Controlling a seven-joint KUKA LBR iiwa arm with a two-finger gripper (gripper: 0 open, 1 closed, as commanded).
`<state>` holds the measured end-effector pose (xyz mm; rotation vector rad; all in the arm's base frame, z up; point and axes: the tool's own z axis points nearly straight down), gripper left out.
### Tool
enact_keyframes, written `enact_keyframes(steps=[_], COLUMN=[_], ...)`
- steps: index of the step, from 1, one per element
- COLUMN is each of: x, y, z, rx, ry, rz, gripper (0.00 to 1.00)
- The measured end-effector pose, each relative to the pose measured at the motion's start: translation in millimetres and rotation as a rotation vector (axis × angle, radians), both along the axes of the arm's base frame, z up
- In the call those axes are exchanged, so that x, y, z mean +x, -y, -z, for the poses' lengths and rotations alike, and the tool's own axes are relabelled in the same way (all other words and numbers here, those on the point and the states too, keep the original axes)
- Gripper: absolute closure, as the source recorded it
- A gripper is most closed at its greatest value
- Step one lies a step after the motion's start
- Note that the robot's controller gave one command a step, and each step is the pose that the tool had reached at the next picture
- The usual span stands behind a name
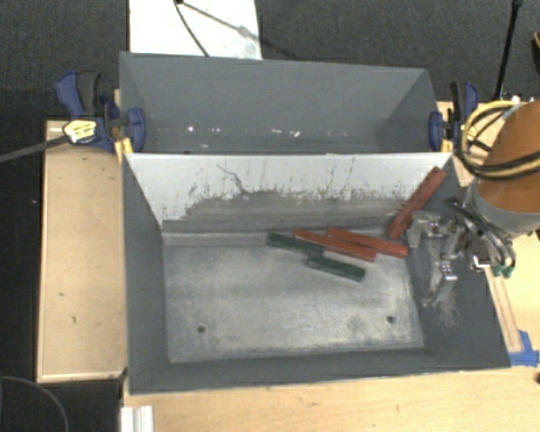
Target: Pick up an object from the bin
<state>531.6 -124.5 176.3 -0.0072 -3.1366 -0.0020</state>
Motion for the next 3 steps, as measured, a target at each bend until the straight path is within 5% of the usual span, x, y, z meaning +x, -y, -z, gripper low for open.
enact_keyframes(steps=[1,2,3], x=[21.1,47.0,59.3], y=[-79.1,-48.9,-111.6], z=[105.8,105.4,105.2], rx=[0.003,-0.002,0.001], ry=[0.001,0.011,0.013], rz=[-0.103,-0.087,-0.515], gripper=[0.00,0.00,0.00])
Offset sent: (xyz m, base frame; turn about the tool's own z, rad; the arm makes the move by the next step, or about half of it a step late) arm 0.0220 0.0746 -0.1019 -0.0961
